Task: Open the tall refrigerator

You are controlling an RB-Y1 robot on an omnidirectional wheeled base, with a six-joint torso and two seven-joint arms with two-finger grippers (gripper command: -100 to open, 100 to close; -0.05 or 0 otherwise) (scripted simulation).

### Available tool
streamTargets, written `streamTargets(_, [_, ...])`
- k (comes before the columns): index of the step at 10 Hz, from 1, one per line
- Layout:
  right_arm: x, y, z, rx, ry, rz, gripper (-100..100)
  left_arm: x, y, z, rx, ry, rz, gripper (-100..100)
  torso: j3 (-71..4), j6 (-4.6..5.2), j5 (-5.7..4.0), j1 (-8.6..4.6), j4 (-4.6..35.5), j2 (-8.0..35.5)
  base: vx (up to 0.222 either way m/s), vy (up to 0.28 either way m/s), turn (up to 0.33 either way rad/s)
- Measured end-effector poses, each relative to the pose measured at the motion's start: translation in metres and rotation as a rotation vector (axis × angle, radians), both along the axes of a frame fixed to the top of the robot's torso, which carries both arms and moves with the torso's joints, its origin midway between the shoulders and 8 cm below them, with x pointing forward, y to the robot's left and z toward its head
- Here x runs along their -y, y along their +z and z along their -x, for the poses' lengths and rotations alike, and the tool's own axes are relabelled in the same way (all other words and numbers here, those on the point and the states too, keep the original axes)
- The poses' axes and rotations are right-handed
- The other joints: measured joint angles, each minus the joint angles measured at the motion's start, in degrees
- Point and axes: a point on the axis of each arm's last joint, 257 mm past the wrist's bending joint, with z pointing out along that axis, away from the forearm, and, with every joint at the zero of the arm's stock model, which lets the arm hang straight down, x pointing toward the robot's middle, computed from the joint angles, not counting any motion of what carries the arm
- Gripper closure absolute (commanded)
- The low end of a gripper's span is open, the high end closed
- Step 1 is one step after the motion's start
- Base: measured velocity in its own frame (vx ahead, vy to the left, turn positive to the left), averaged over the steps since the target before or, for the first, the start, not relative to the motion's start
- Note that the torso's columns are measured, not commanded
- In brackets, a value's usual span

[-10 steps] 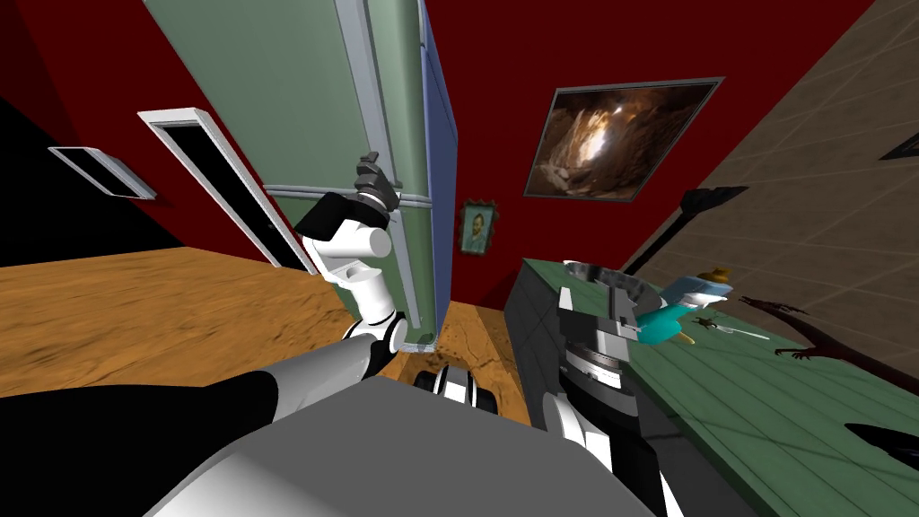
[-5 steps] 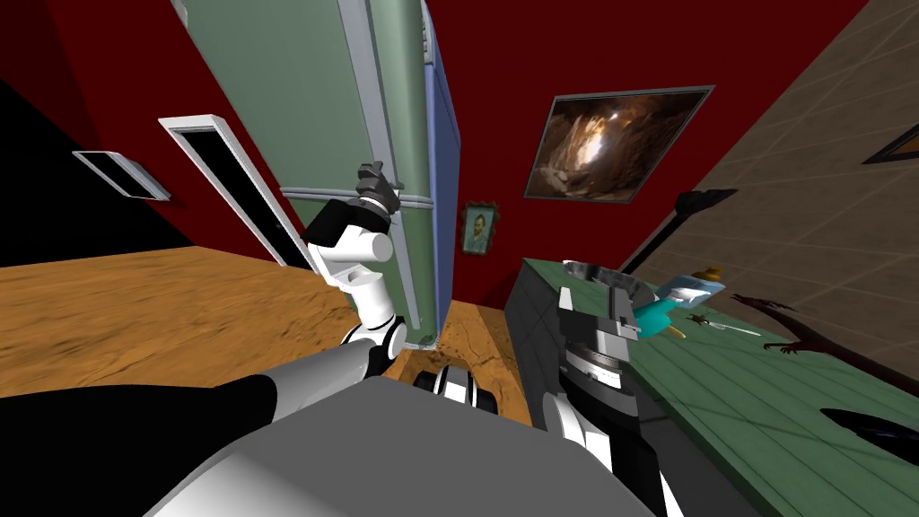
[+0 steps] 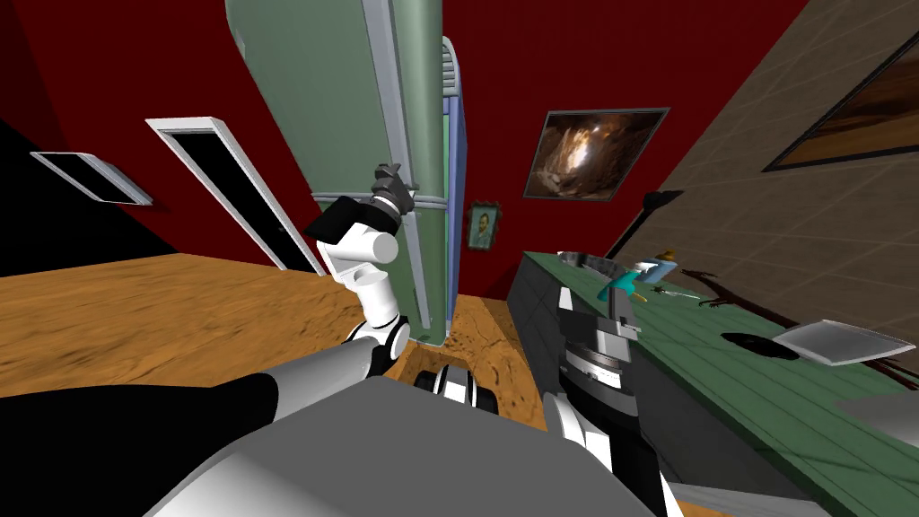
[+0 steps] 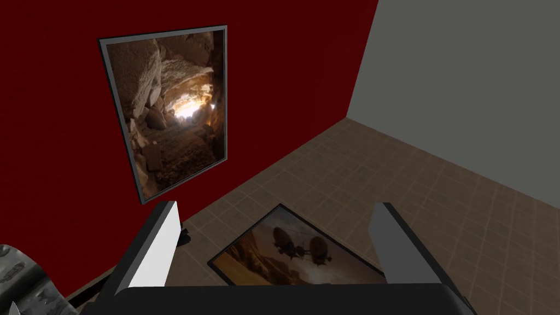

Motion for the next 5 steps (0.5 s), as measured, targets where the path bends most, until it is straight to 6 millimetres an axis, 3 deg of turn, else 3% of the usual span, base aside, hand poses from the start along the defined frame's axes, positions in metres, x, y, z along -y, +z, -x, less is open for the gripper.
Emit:
streamTargets(3, [0.0, 0.0, 0.0, 0.0, 0.0, 0.0, 0, 0.031, 0.002, -0.001, -0.011, -0.098, -0.001, 100, 0.0, 0.13, -0.14, -0.32, 0.0, 0.0, -0.323, 0.247, -0.059])
streamTargets(5, [0.0, 0.0, 0.0, 0.0, 0.0, 0.0, 0, 0.044, -0.003, -0.003, -0.032, -0.142, -0.002, 100, -0.5, 0.11, -0.29, -0.74, -0.1, -0.6, -0.127, 0.134, -0.039])
